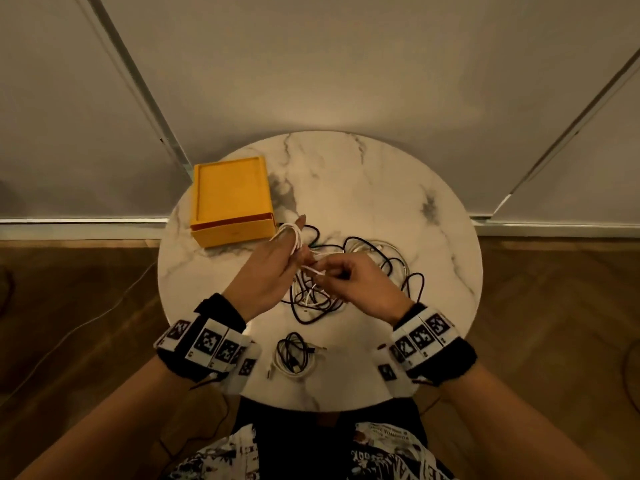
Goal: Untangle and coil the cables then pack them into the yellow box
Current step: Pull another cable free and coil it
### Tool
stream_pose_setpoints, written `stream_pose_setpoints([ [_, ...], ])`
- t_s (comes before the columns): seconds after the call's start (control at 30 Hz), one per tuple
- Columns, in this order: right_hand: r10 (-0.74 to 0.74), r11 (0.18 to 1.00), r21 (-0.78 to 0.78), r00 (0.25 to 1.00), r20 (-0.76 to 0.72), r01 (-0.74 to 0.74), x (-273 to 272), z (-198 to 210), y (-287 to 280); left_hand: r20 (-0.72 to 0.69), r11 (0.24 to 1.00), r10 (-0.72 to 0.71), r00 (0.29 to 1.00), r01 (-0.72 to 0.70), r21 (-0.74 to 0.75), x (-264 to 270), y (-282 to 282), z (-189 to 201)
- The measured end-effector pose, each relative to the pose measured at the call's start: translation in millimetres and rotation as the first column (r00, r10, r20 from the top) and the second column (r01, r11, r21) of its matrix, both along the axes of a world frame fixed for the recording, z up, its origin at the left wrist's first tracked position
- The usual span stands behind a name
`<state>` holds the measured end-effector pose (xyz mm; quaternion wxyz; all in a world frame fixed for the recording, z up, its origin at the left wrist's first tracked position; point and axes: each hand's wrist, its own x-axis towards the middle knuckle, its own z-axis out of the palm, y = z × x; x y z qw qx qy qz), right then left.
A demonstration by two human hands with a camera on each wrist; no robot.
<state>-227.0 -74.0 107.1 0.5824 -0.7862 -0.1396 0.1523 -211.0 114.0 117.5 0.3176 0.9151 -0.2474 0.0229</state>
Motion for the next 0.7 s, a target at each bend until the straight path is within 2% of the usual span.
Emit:
stream_pose_setpoints([
  [0.1, 0.091, 0.985, -0.153, 0.993, 0.077, -0.078, 0.6, 4.3, -6.1, 0.010, 0.989, -0.055, 0.998, 0.053, 0.135, -0.9, -1.2, 3.6],
  [0.17, 0.026, 0.990, -0.143, 0.996, 0.091, -0.013, 7.1, 8.0, -14.3, -0.065, 0.983, -0.090, 0.994, 0.099, 0.154, -0.9, 1.2, 7.6],
  [0.23, -0.055, 0.996, -0.069, 0.995, 0.078, 0.060, 13.0, 12.2, -22.7, -0.285, 0.993, -0.105, 0.953, 0.116, 0.020, -0.7, 3.8, 9.5],
  [0.3, -0.073, 0.997, 0.024, 0.996, 0.057, 0.071, 16.0, 15.9, -26.2, -0.497, 0.979, -0.170, 0.851, 0.090, -0.182, -5.1, 0.7, 13.7],
  [0.4, -0.043, 0.979, 0.200, 0.998, 0.041, 0.034, 17.6, 23.5, -24.0, -0.644, 0.919, -0.316, 0.697, 0.055, -0.391, -13.6, -6.7, 22.3],
  [0.5, -0.052, 0.944, 0.328, 0.999, 0.016, 0.044, 15.7, 21.4, -21.3, -0.661, 0.805, -0.494, 0.565, 0.011, -0.593, -13.9, -11.7, 29.3],
  [0.57, -0.067, 0.933, 0.353, 0.998, -0.019, 0.069, 9.0, 13.7, -16.0, -0.616, 0.680, -0.636, 0.465, -0.040, -0.732, -14.4, -15.8, 32.7],
  [0.6, -0.075, 0.934, 0.350, 0.997, -0.025, 0.079, 6.1, 8.9, -14.0, -0.576, 0.608, -0.688, 0.440, -0.081, -0.789, -14.8, -19.3, 34.3],
  [0.7, -0.048, 0.961, 0.271, 0.999, 0.005, 0.045, 4.6, -3.7, -11.7, -0.492, 0.453, -0.730, 0.475, -0.203, -0.868, -13.1, -26.8, 40.5],
])
